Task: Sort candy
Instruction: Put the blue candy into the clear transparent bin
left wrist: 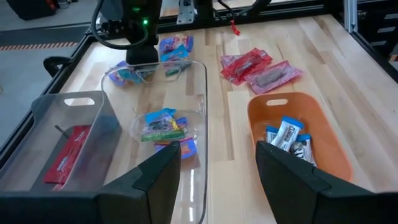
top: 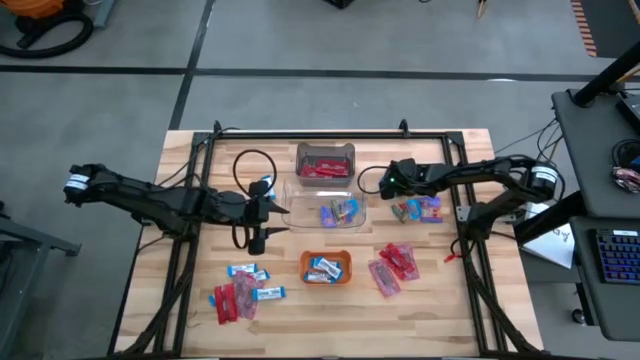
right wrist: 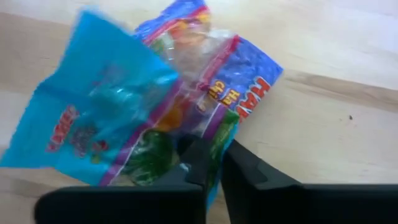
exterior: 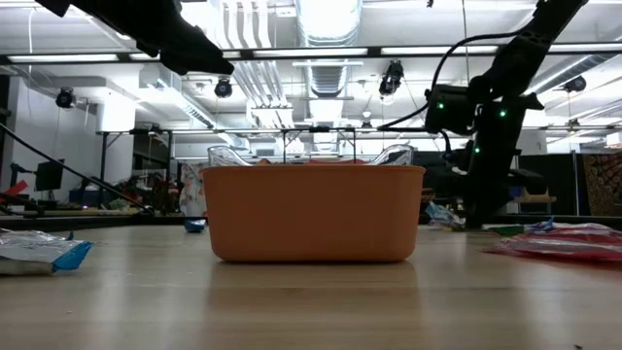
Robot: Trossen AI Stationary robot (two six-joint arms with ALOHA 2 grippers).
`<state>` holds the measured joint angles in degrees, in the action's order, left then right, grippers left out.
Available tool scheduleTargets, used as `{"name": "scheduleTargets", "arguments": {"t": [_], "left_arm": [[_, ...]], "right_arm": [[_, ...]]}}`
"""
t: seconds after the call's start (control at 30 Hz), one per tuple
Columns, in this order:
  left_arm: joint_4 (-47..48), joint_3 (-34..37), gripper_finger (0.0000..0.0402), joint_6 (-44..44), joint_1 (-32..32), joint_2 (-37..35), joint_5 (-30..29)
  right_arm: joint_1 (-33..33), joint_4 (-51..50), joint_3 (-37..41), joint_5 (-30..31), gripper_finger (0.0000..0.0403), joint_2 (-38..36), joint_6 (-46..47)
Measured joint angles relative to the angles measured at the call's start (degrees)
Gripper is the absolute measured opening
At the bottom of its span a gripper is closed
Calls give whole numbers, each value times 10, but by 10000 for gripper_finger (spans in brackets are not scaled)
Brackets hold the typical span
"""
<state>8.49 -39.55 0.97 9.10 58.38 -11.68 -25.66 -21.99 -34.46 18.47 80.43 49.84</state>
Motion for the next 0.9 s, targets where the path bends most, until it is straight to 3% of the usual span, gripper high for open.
{"name": "scheduleTargets", "arguments": {"t": [0.23,0.43,0.67,0.9], "left_arm": [[0,0,191,-11,0,0,0],[0,0,191,-19,0,1,0],[-12,0,191,-20,0,10,0],[-16,0,191,-51,0,10,0]], "right_arm": [[29,-4,1,18,9,-53,-1],[80,-1,1,81,8,-114,0],[167,0,1,206,8,-142,22],[241,0,1,237,8,-143,53]]}}
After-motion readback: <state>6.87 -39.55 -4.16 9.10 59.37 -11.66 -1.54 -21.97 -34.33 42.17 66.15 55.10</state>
